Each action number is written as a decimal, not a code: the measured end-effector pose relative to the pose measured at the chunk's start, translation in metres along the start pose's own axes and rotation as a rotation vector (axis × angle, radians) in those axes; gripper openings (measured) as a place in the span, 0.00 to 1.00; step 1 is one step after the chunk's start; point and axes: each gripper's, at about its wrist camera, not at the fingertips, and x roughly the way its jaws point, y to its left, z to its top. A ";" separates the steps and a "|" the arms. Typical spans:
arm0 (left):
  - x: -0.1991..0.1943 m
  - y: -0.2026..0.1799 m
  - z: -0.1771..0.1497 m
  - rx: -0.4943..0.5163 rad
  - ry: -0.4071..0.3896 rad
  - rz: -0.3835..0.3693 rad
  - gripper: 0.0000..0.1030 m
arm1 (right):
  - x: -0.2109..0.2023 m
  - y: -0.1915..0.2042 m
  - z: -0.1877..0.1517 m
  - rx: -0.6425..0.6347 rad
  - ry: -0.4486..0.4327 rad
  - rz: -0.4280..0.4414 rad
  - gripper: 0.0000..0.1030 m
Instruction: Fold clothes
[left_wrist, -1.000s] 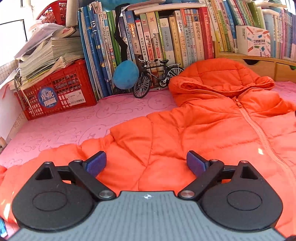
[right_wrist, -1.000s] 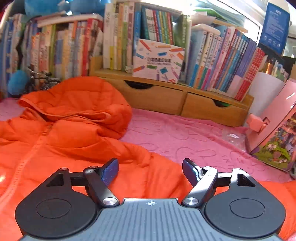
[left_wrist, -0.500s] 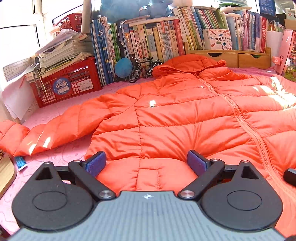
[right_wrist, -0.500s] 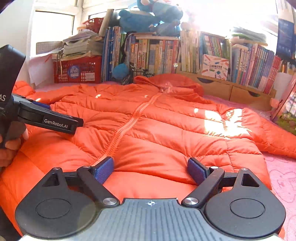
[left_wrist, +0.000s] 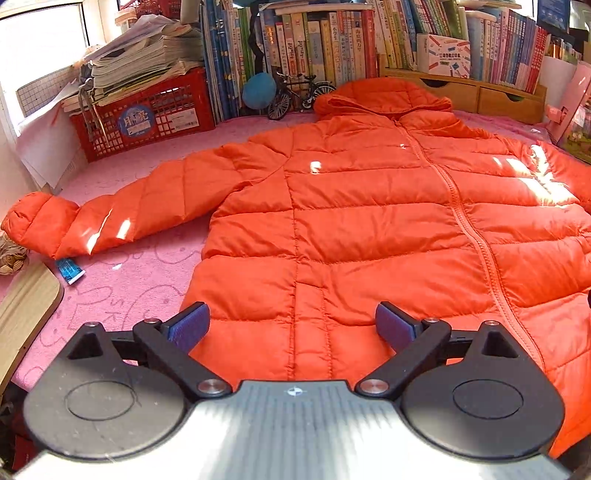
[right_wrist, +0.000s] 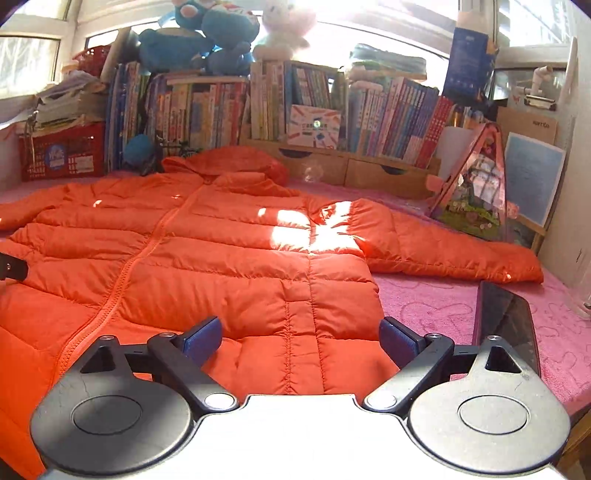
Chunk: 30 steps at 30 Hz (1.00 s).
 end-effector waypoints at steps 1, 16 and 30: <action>-0.002 -0.004 -0.001 0.011 0.017 0.000 0.95 | -0.006 0.006 0.002 -0.010 0.007 0.018 0.90; -0.036 -0.018 -0.025 0.022 0.135 0.020 1.00 | -0.044 0.028 -0.004 -0.013 0.166 0.164 0.95; -0.037 -0.036 -0.057 0.037 0.244 -0.039 1.00 | -0.062 0.020 -0.031 0.016 0.249 0.178 0.95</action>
